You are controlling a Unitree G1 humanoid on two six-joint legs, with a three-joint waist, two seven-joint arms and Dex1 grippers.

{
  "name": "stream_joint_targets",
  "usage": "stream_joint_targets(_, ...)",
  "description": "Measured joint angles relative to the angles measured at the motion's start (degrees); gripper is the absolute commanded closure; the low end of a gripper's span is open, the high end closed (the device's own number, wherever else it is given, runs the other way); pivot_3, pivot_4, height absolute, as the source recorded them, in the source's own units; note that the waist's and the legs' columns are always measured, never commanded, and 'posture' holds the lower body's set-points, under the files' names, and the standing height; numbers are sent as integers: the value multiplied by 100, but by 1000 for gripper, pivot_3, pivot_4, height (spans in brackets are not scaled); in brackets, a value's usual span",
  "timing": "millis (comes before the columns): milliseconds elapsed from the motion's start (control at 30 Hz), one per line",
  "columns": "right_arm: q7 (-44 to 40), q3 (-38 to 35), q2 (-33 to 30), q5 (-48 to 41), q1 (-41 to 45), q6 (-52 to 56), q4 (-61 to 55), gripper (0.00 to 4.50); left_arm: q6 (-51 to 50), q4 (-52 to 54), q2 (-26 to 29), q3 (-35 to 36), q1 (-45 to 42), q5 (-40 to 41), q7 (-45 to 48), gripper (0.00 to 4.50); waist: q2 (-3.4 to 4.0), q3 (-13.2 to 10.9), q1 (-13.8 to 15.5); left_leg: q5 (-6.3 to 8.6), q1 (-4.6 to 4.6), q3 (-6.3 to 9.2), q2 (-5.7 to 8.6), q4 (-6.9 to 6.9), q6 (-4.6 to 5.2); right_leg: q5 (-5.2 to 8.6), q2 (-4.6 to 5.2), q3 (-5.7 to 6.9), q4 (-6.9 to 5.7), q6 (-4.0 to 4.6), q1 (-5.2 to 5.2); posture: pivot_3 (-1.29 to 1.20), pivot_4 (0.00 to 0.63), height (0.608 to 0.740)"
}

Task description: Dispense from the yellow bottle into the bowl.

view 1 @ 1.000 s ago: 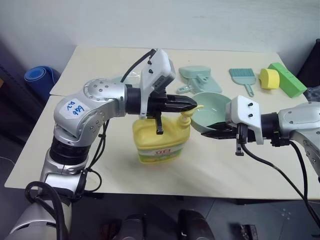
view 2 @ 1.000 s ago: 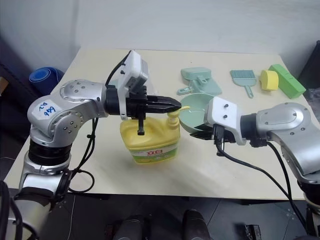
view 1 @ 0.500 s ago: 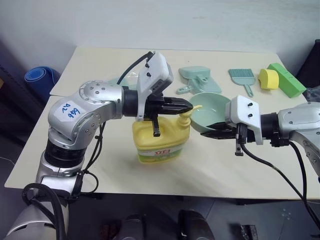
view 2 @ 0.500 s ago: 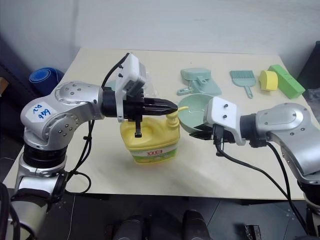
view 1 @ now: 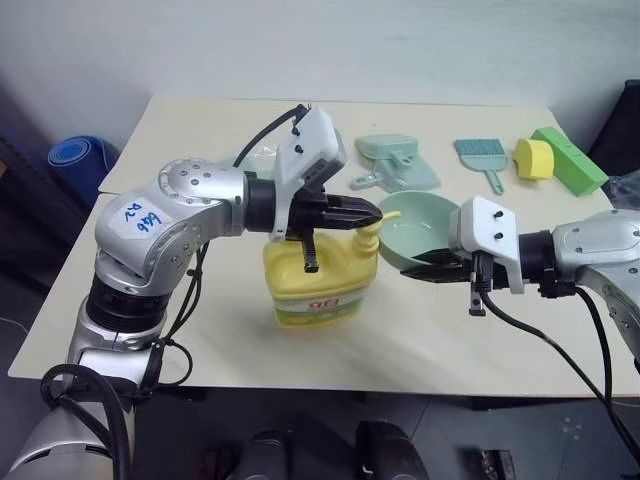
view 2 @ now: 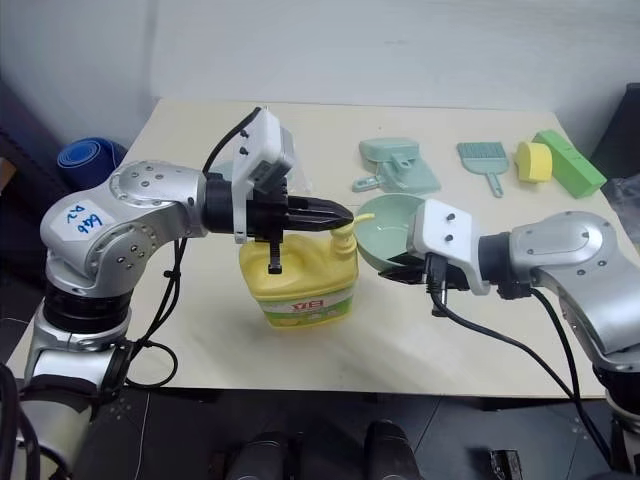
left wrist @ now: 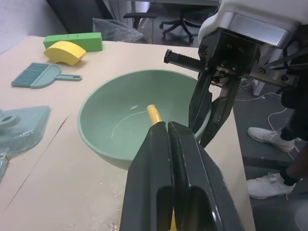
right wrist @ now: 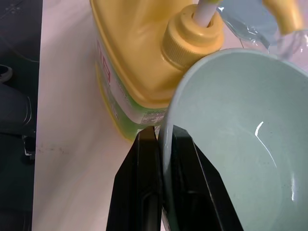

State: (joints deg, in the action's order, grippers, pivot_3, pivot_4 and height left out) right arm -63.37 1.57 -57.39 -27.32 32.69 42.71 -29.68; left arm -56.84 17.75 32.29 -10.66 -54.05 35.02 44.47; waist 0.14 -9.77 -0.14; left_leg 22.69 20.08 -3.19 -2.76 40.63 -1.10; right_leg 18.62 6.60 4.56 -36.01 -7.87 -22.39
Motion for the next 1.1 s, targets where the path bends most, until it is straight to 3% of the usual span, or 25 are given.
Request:
stream_joint_targets(367, 63, 37, 113, -76, 285, 229, -2, 4500, -4, -67, -79, 43, 112, 4, -29, 4421, 10, 56, 2, 0, -4, 0, -1, -4, 0, 0, -1, -1, 1, 1, 3, 0, 150, 740)
stream_joint_targets(633, 219, 8, 368, 213, -470, -690, 398, 4500, 899, -767, -920, 1413, 742, 501, 13, 4421, -4, 27, 0, 0, 19, -3, 0, -3, 0, 0, 0, 2, 1, 0, -19, 0, 150, 740)
stream_joint_targets(833, 405, -127, 766, 1000, -1092, -2682, 2464, 4500, 1287, -752, -296, 2593, 1365, 1205, 634, 4421, -6, 17, -40, 0, 16, -8, 1, -16, 0, 0, 2, 5, 4, 0, -23, 0, 150, 740)
stream_joint_targets(967, 511, -17, 1114, 1634, -1074, -4264, 4407, 4500, 2060, -749, 281, 2823, 2632, 769, 1032, 4421, -2, 13, -94, 0, 11, -14, 1, -24, 0, 0, 4, 5, 9, 0, -20, 0, 150, 740)
stream_joint_targets(1067, 585, 28, 1273, 1961, -1043, -5128, 5578, 4500, 2614, -978, 406, 2912, 3538, 362, 1199, 4421, 0, 9, -129, 0, 12, -12, 0, -30, -1, 0, 3, 9, 11, 0, -22, 0, 150, 740)
stream_joint_targets(1100, 507, 34, 1358, 1979, -1019, -5477, 5971, 4194, 2843, -1053, 383, 2977, 3803, 259, 1203, 4475, -3, 4, -147, -1, 13, -13, -1, -29, -1, 0, 3, 9, 12, 0, -22, 0, 150, 740)
